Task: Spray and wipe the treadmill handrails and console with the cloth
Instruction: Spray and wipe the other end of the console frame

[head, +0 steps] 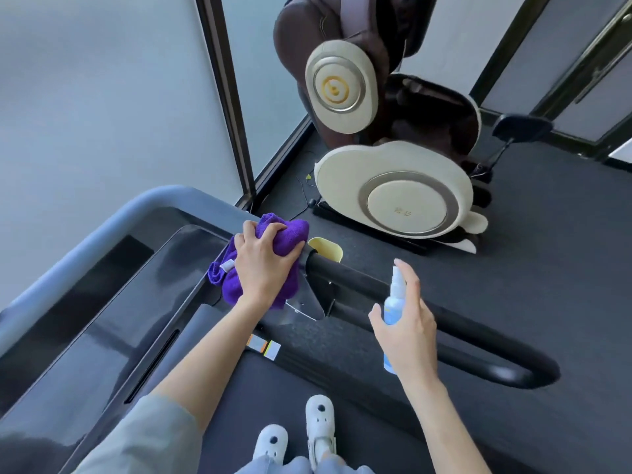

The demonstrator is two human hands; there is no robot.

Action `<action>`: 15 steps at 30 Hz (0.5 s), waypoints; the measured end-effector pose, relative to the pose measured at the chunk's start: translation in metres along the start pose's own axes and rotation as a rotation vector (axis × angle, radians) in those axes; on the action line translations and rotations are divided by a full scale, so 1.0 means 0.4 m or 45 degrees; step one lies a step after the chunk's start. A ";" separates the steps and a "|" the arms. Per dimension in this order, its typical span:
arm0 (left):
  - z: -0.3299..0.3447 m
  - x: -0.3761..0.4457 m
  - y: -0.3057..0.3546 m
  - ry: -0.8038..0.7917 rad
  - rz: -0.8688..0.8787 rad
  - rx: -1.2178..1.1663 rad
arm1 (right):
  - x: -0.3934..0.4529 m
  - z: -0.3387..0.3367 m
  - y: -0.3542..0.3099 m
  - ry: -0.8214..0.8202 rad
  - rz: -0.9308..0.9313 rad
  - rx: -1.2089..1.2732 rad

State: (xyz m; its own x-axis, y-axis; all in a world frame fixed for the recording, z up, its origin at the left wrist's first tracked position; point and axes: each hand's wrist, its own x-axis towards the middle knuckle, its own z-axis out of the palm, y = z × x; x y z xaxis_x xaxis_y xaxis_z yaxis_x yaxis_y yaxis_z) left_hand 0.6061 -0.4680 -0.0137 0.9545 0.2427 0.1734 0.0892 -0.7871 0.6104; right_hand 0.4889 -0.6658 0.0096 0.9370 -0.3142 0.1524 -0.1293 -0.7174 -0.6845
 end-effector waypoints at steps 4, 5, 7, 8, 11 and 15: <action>-0.023 -0.005 -0.007 -0.071 0.037 -0.070 | -0.025 0.015 -0.037 0.069 0.093 -0.003; -0.031 -0.008 -0.010 -0.085 0.057 -0.090 | -0.034 0.019 -0.047 0.095 0.097 -0.001; -0.046 -0.014 -0.016 -0.104 0.090 -0.129 | -0.051 0.028 -0.066 0.131 0.110 -0.015; -0.054 -0.015 -0.020 -0.116 0.102 -0.147 | -0.055 0.034 -0.073 0.141 0.118 -0.037; -0.069 -0.014 -0.026 -0.153 0.105 -0.182 | -0.056 0.046 -0.085 0.141 0.164 -0.084; -0.074 -0.013 -0.017 -0.187 0.081 -0.241 | -0.046 0.059 -0.084 0.152 0.262 -0.118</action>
State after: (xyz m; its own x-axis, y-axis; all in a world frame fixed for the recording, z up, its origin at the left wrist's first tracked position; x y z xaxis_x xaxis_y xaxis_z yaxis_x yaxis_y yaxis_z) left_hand 0.5922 -0.4470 0.0040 0.9889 0.1002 0.1101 -0.0139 -0.6744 0.7383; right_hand 0.4837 -0.6214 0.0130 0.8438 -0.5266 0.1034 -0.3477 -0.6832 -0.6422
